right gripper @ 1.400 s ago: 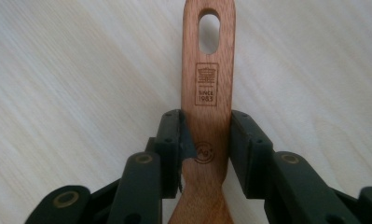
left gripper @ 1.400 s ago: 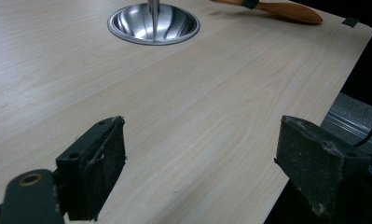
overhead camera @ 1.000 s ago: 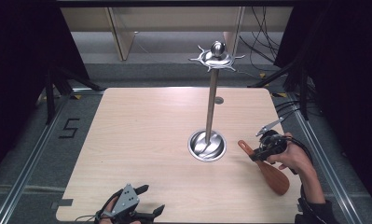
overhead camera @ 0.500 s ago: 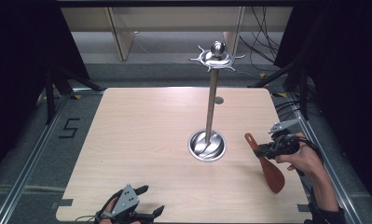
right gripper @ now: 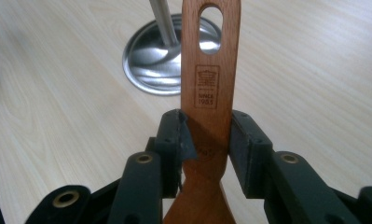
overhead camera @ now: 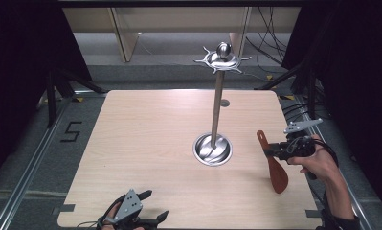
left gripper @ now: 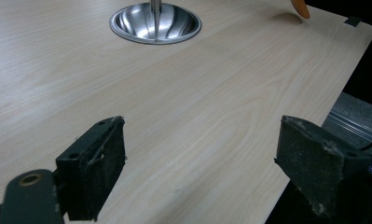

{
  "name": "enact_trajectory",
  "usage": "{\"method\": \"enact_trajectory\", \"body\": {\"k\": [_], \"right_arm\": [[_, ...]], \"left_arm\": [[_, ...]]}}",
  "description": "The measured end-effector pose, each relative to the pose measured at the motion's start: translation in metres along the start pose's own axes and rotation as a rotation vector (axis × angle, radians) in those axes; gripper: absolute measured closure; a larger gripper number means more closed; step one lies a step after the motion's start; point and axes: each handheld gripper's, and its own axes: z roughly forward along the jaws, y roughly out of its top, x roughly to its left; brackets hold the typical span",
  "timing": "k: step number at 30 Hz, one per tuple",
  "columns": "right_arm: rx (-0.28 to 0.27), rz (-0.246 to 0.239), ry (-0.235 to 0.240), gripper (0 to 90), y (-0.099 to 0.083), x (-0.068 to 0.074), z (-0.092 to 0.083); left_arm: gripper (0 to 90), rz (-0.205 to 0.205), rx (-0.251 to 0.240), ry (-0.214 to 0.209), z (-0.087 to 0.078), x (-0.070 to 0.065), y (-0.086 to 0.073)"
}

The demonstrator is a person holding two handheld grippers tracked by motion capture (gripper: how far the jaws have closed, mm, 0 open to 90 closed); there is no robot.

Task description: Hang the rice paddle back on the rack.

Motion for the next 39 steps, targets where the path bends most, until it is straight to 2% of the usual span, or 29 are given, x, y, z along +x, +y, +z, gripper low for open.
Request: {"method": "enact_trajectory", "body": {"k": [2, 5, 9, 10, 11, 12, 16, 18, 19, 20, 22, 23, 24, 25, 27, 28, 31, 33, 36, 37, 39], "right_arm": [[-0.018, -0.013, 0.002, 67.2, 0.001, -0.001, -0.003], [-0.029, -0.008, 0.011, 67.2, 0.002, 0.000, -0.006], [-0.078, -0.017, 0.024, 67.2, 0.006, 0.003, -0.017], [-0.110, -0.024, 0.019, 67.2, 0.007, 0.003, -0.017], [-0.106, -0.024, 0.029, 67.2, 0.009, 0.004, -0.020], [-0.131, -0.037, 0.024, 67.2, 0.010, 0.005, -0.021], [-0.162, -0.053, 0.038, 67.2, 0.018, 0.012, -0.029], [-0.212, -0.068, 0.036, 67.2, 0.023, 0.016, -0.031], [-0.203, -0.091, 0.035, 67.2, 0.026, 0.017, -0.034], [-0.247, -0.101, 0.016, 67.2, 0.029, 0.019, -0.033], [-0.240, -0.097, 0.017, 67.2, 0.036, 0.025, -0.038], [-0.270, -0.111, 0.010, 67.2, 0.040, 0.027, -0.037], [-0.270, -0.109, 0.016, 67.2, 0.043, 0.030, -0.039], [-0.295, -0.120, 0.002, 67.2, 0.046, 0.032, -0.040], [-0.301, -0.115, 0.017, 67.2, 0.051, 0.036, -0.041], [-0.297, -0.126, 0.008, 67.2, 0.053, 0.038, -0.043], [-0.340, -0.149, 0.010, 67.2, 0.058, 0.042, -0.042], [-0.332, -0.155, 0.027, 67.2, 0.061, 0.044, -0.045], [-0.372, -0.166, 0.022, 67.2, 0.065, 0.048, -0.048], [-0.372, -0.174, 0.023, 67.2, 0.066, 0.048, -0.049], [-0.381, -0.179, 0.032, 67.2, 0.069, 0.050, -0.052]], "left_arm": [[14.9, 0.000, 0.000, 0.000, 0.000, 0.000, 0.000], [14.9, 0.001, 0.000, 0.000, 0.000, 0.000, 0.000], [14.9, -0.009, -0.008, -0.002, 0.000, 0.000, 0.000], [14.9, -0.006, -0.007, -0.001, 0.000, 0.000, 0.000], [14.9, 0.004, 0.006, 0.010, -0.001, 0.000, 0.000], [14.9, -0.014, -0.011, 0.002, 0.000, -0.001, 0.000], [14.9, -0.005, -0.006, 0.000, 0.000, 0.000, -0.001], [14.9, -0.004, -0.002, 0.006, 0.000, 0.000, 0.000], [14.9, -0.004, -0.004, 0.007, 0.000, 0.000, 0.000], [14.9, -0.006, -0.006, 0.003, 0.000, 0.000, -0.001], [14.9, -0.007, -0.011, 0.000, 0.001, 0.000, -0.001], [14.9, -0.006, -0.012, 0.000, 0.001, 0.001, -0.001], [14.9, -0.009, -0.014, 0.002, 0.001, 0.001, -0.001], [14.9, -0.011, -0.011, 0.005, 0.000, 0.000, -0.001], [14.9, -0.005, -0.010, 0.000, 0.000, 0.000, -0.001], [14.9, -0.005, -0.009, 0.001, 0.000, 0.000, -0.001], [14.9, -0.008, -0.012, 0.002, 0.000, 0.000, -0.001], [14.9, -0.016, -0.010, -0.001, 0.001, 0.000, -0.001], [14.9, -0.008, -0.002, 0.006, 0.000, 0.001, -0.001], [14.9, -0.016, -0.009, 0.003, 0.001, 0.000, -0.002], [14.9, -0.008, -0.002, 0.005, 0.000, 0.001, -0.002]]}}
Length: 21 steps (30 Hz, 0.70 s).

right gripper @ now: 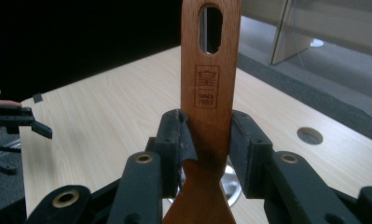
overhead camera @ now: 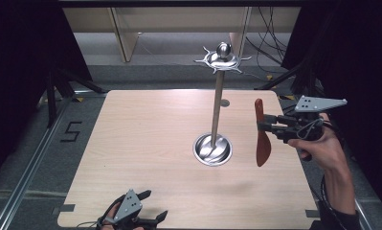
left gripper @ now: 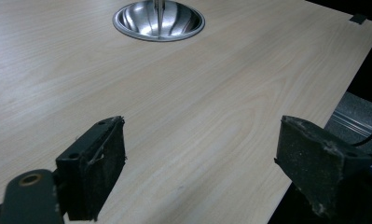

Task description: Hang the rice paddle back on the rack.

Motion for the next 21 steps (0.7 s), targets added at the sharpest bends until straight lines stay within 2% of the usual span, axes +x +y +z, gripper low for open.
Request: {"method": "enact_trajectory", "body": {"k": [2, 3, 4, 5, 7, 9, 11, 13, 14, 15, 16, 17, 18, 19, 21], "right_arm": [[-0.015, -0.016, -0.004, 67.2, 0.003, 0.000, -0.001], [-0.050, -0.019, -0.004, 67.2, 0.009, 0.004, -0.001], [-0.050, -0.019, -0.004, 67.2, 0.009, 0.004, -0.001], [-0.047, -0.019, 0.014, 67.2, 0.012, 0.005, -0.002], [-0.053, -0.025, 0.008, 67.2, 0.021, 0.009, -0.004], [-0.062, -0.022, 0.015, 67.2, 0.024, 0.010, -0.003], [-0.065, -0.038, 0.013, 67.2, 0.032, 0.013, -0.004], [-0.079, -0.050, 0.022, 67.2, 0.037, 0.014, -0.003], [-0.086, -0.081, 0.010, 67.2, 0.042, 0.016, -0.002], [-0.079, -0.071, 0.013, 67.2, 0.045, 0.019, -0.003], [-0.079, -0.071, 0.013, 67.2, 0.045, 0.019, -0.003], [-0.089, -0.064, 0.023, 67.2, 0.049, 0.020, -0.003], [-0.094, -0.073, 0.017, 67.2, 0.050, 0.021, -0.002], [-0.093, -0.092, 0.016, 67.2, 0.053, 0.021, -0.002], [-0.085, -0.079, 0.017, 67.2, 0.054, 0.022, -0.003]], "left_arm": [[14.9, -0.011, -0.010, 0.000, 0.000, -0.001, 0.000], [14.9, -0.003, -0.004, 0.000, 0.000, 0.000, 0.000], [14.9, 0.027, 0.024, 0.010, -0.001, 0.002, 0.000], [14.9, -0.004, -0.003, -0.002, 0.000, 0.000, 0.000], [14.9, -0.008, -0.005, -0.002, 0.001, -0.001, 0.000], [14.9, -0.005, -0.008, -0.003, 0.001, -0.001, 0.000], [14.9, 0.007, 0.005, 0.005, -0.001, 0.001, 0.000], [14.9, -0.001, -0.001, 0.000, 0.000, 0.000, 0.000], [14.9, 0.018, 0.016, 0.007, -0.001, 0.001, 0.000], [14.9, -0.004, -0.006, -0.005, 0.000, 0.000, 0.000], [14.9, -0.004, -0.006, -0.005, 0.000, 0.000, 0.000], [14.9, 0.023, 0.021, 0.008, -0.001, 0.002, 0.000], [14.9, 0.025, 0.024, 0.008, -0.001, 0.002, 0.000], [14.9, -0.005, -0.007, -0.005, 0.000, -0.001, 0.000], [14.9, -0.010, -0.009, -0.007, 0.000, -0.001, 0.000]]}}
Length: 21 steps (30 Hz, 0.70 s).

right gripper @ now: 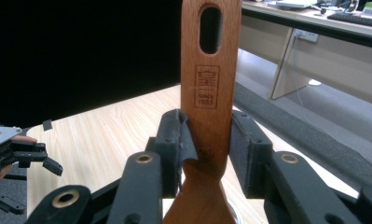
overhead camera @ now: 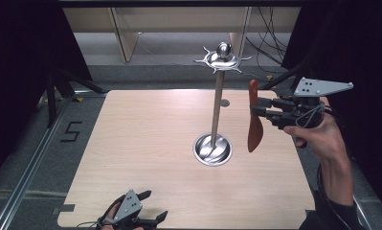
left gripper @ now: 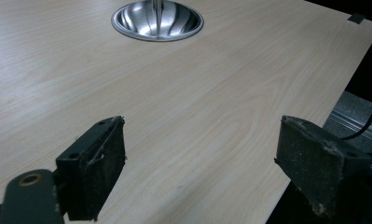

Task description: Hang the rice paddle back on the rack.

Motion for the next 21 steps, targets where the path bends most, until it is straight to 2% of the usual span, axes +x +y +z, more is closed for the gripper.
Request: {"method": "enact_trajectory", "body": {"k": [2, 3, 5, 6, 12, 14, 17, 18, 19, 21], "right_arm": [[-0.013, -0.008, -0.002, 67.2, 0.004, 0.000, 0.001], [-0.009, 0.000, -0.002, 67.2, 0.005, 0.001, 0.001], [-0.017, -0.026, -0.012, 67.2, 0.010, 0.000, 0.003], [-0.024, -0.014, -0.005, 67.2, 0.012, 0.001, 0.004], [-0.028, -0.028, -0.007, 67.2, 0.025, 0.002, 0.005], [-0.025, -0.045, -0.021, 67.2, 0.030, 0.001, 0.009], [-0.027, -0.036, -0.018, 67.2, 0.031, 0.000, 0.011], [-0.017, -0.039, -0.022, 67.2, 0.033, -0.001, 0.013], [-0.008, -0.015, -0.017, 67.2, 0.033, 0.000, 0.014], [-0.006, -0.016, -0.018, 67.2, 0.033, -0.001, 0.014]], "left_arm": [[14.9, 0.000, -0.004, 0.001, 0.000, 0.000, 0.000], [14.9, 0.028, 0.028, 0.014, -0.001, 0.002, 0.000], [14.9, 0.000, 0.003, 0.002, 0.000, 0.000, 0.000], [14.9, 0.006, 0.011, 0.005, 0.000, 0.000, 0.000], [14.9, 0.006, 0.008, 0.008, 0.000, 0.001, 0.000], [14.9, 0.003, 0.004, 0.001, 0.000, 0.000, 0.000], [14.9, 0.001, 0.002, 0.001, 0.000, 0.000, 0.000], [14.9, 0.018, 0.017, 0.007, 0.000, 0.001, 0.000], [14.9, 0.018, 0.017, 0.007, 0.000, 0.001, 0.000], [14.9, 0.007, 0.007, 0.003, 0.000, 0.001, 0.000]]}}
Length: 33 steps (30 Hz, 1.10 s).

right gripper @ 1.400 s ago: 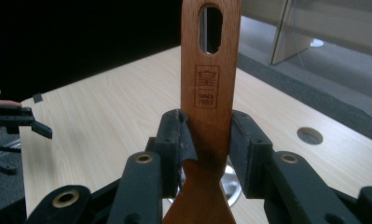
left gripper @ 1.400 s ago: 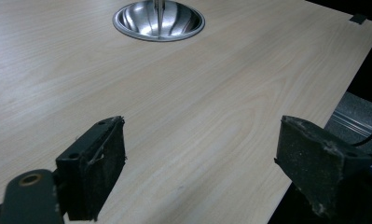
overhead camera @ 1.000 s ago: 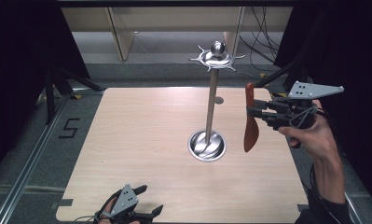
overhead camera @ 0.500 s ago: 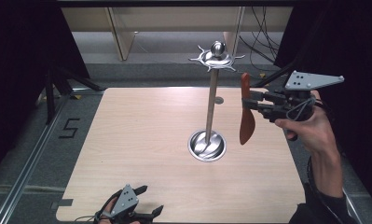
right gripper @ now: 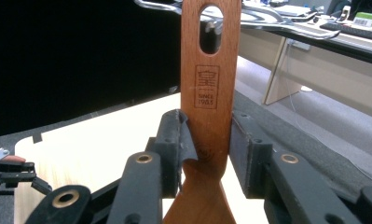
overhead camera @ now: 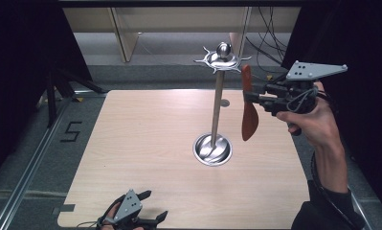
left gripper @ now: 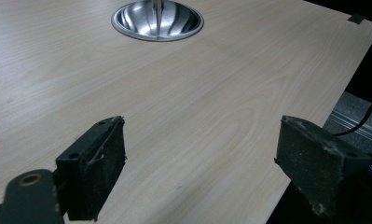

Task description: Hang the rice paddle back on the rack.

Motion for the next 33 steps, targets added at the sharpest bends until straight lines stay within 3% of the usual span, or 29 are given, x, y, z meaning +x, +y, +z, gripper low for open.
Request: {"method": "enact_trajectory", "body": {"k": [1, 5, 11, 13, 18, 20, 21, 23, 29, 31, 33], "right_arm": [[-0.007, -0.017, -0.005, 67.2, 0.000, -0.002, 0.001], [0.020, -0.013, -0.011, 67.2, 0.001, -0.003, 0.007], [0.006, -0.005, -0.007, 67.2, -0.001, -0.004, 0.013], [0.018, 0.022, 0.005, 67.2, -0.001, -0.004, 0.016], [0.005, 0.025, 0.014, 67.1, -0.002, -0.006, 0.019], [0.008, 0.033, 0.021, 67.1, -0.002, -0.006, 0.020], [0.001, 0.042, 0.025, 67.1, -0.004, -0.006, 0.020], [-0.008, 0.033, 0.021, 67.0, -0.005, -0.007, 0.021], [-0.020, 0.078, 0.030, 66.5, -0.007, -0.008, 0.022], [-0.029, 0.060, 0.024, 66.3, -0.007, -0.008, 0.022], [-0.020, 0.071, 0.023, 66.1, -0.007, -0.007, 0.022]], "left_arm": [[14.9, 0.001, 0.005, 0.006, 0.000, 0.000, 0.000], [14.9, -0.001, -0.001, 0.000, 0.000, 0.000, 0.000], [14.9, -0.001, 0.000, 0.004, 0.000, 0.000, 0.000], [14.9, -0.002, -0.001, 0.000, 0.000, 0.000, 0.000], [14.9, -0.008, -0.008, -0.001, 0.000, 0.000, 0.000], [14.9, 0.016, 0.012, 0.008, -0.001, 0.002, 0.000], [14.9, -0.009, -0.009, -0.003, 0.000, -0.001, 0.000], [14.9, -0.008, -0.009, -0.002, 0.000, -0.001, 0.000], [14.9, -0.001, -0.001, 0.003, 0.000, 0.000, 0.000], [14.9, -0.001, -0.001, -0.001, 0.000, 0.000, 0.000], [14.9, -0.003, -0.006, 0.000, 0.000, 0.000, 0.000]]}}
